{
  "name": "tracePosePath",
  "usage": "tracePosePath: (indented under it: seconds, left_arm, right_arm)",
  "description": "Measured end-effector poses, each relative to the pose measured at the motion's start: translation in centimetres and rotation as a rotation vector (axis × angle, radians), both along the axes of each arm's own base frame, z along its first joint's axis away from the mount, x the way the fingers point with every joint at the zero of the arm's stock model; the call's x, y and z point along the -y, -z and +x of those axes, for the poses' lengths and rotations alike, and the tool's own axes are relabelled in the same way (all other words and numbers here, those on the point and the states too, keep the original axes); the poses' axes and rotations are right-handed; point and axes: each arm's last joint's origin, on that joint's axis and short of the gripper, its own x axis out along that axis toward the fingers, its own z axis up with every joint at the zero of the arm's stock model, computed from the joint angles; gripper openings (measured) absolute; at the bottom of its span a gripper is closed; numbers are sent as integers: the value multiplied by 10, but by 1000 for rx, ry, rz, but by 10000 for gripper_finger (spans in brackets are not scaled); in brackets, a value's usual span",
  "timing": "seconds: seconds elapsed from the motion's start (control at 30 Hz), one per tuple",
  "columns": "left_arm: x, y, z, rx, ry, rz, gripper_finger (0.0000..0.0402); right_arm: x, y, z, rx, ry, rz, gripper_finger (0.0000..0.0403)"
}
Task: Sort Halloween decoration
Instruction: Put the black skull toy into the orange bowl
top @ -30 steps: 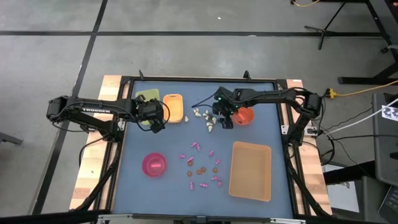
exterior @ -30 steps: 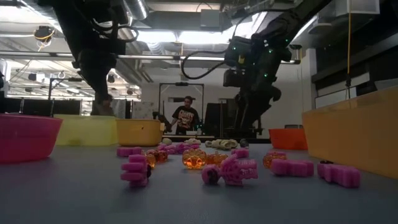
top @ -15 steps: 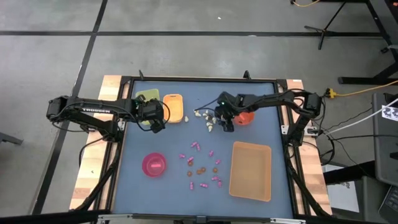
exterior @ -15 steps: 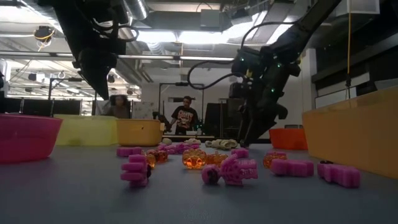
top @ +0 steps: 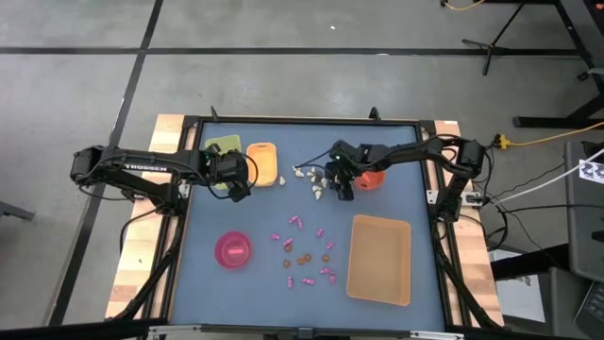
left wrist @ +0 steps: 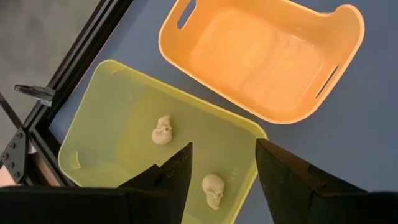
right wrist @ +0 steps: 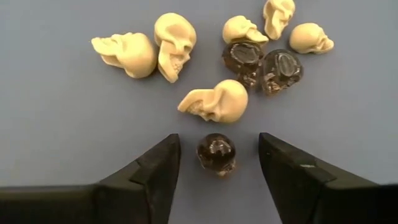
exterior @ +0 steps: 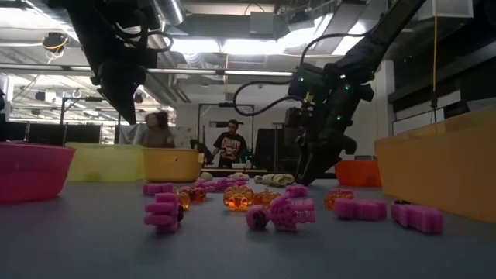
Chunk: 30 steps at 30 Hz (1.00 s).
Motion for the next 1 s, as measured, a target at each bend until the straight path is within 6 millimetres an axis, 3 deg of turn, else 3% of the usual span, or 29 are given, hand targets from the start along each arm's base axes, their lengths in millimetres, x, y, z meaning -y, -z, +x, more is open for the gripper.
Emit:
tracePosePath:
  seconds: [0.5, 0.77, 1.0]
  left_arm:
    - [0, 0, 0, 1, 0, 0, 160]
    - [0, 0, 0, 2, 0, 1, 160]
    - [0, 0, 0, 3, 0, 1, 160]
  right_arm:
    - [0, 1, 0, -7, 3, -6, 89]
    - [0, -2, -1, -5, 5, -11, 79]
    - [-1, -21, -9, 4, 18, -40, 81]
